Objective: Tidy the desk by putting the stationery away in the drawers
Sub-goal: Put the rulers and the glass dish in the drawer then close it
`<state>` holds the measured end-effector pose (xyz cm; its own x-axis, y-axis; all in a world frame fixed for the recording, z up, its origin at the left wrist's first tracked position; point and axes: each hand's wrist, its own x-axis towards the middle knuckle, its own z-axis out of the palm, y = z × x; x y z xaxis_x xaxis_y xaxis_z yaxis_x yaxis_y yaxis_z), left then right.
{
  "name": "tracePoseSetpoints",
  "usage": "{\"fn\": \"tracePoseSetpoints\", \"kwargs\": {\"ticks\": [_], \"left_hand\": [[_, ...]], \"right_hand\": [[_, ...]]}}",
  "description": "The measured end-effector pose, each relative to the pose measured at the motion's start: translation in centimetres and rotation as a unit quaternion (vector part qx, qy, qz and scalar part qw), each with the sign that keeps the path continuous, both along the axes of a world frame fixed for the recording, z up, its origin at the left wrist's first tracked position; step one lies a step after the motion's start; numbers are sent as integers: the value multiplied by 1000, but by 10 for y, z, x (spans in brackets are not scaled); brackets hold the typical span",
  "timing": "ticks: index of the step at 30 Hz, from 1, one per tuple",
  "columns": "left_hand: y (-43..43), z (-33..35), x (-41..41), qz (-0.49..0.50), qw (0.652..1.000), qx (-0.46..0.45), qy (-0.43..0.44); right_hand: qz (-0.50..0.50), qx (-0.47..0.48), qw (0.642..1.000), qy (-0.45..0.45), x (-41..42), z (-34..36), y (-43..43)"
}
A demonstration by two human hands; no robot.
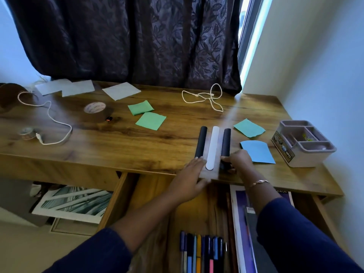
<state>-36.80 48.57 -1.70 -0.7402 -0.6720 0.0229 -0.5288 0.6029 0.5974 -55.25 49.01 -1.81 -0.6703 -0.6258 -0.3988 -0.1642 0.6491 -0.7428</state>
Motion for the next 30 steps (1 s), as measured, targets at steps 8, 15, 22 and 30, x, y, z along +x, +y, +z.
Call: {"fn": "tracePoseSetpoints", "kwargs": {"ticks": [8, 15, 22, 30], "left_hand": [[-4, 21, 65, 144, 972, 103, 152], [-11, -10, 109, 239, 924, 249, 164], [-6, -35, 148, 222, 971, 86, -9], [31, -77, 159, 92, 978, 8, -188]], "right_hand": [[197, -84, 962, -168, 72, 17, 105], [398, 31, 909, -120, 131, -32, 120], [436, 64, 898, 8, 117, -57, 62], [436, 118, 892, 17, 131, -84, 20]]}}
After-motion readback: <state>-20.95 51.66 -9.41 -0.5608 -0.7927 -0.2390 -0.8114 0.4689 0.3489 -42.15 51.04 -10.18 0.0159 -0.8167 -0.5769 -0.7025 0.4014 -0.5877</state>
